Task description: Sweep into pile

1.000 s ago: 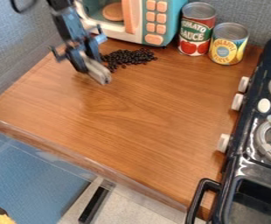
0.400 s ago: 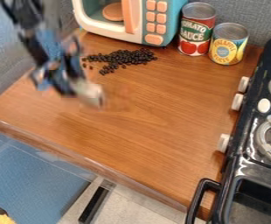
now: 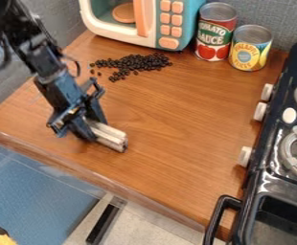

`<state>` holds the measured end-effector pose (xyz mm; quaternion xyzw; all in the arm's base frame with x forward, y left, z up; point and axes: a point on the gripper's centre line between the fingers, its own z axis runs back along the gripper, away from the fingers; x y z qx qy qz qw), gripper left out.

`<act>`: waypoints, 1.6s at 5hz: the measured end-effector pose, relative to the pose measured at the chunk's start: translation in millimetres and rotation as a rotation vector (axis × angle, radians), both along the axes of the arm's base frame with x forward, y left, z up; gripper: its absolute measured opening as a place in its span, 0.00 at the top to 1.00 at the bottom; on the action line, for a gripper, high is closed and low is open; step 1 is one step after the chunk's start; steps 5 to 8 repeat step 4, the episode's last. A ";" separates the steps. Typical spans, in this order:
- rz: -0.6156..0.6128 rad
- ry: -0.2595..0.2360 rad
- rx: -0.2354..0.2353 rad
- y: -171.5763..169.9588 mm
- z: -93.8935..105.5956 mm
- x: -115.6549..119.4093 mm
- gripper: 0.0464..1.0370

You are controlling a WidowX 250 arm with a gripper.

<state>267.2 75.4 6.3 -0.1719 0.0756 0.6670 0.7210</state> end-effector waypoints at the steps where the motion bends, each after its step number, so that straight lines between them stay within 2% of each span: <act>1: 0.012 -0.038 0.008 1.4 -0.8 5.3 0.58; 2: -0.002 -0.032 -0.022 -0.1 0.2 1.3 0.28; 3: 0.056 -0.077 -0.076 21.8 24.3 -10.4 0.04; 4: 0.119 -0.154 -0.102 52.0 64.0 -19.7 0.03; 8: 0.119 -0.154 -0.102 52.0 64.0 -19.7 0.03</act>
